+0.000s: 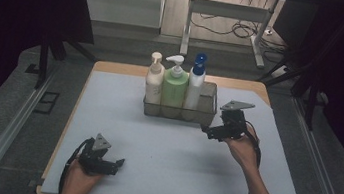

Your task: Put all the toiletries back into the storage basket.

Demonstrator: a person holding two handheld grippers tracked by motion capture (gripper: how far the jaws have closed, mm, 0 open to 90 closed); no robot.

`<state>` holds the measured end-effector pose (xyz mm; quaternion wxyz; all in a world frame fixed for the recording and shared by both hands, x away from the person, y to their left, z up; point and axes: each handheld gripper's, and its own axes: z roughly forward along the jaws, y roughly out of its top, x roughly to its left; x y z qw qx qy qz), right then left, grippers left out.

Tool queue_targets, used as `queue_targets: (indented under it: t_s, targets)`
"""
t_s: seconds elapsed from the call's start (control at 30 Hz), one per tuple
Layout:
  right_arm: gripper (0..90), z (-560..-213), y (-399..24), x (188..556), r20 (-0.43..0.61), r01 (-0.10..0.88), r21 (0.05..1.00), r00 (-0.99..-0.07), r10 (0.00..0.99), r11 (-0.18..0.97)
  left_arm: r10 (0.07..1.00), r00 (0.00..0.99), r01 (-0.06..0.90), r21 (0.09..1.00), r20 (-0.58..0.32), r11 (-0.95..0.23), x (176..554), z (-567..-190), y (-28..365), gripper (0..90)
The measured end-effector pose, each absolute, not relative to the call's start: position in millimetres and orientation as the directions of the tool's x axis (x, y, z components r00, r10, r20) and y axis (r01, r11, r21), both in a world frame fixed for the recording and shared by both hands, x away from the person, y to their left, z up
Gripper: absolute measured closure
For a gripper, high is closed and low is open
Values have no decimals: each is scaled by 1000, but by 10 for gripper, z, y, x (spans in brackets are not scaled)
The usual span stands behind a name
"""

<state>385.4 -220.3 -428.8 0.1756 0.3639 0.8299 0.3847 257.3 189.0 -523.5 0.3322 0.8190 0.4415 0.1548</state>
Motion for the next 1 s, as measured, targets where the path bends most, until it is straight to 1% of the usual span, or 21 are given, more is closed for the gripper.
queue_targets:
  t_s: [0.27,0.6,1.0]
  targets:
    - [0,-4285,-2310,3717,-19,473,762,-667,745,443,826,562,620,681,-40,-389,2573,-5235,1890,122]
    - [0,-4281,-2491,3500,-62,460,747,-671,739,481,826,562,620,681,-39,-389,2573,-5235,1890,122]
    - [0,-4362,-2741,3244,-36,484,751,-649,760,449,827,561,619,682,-38,-389,2572,-5236,1889,122]
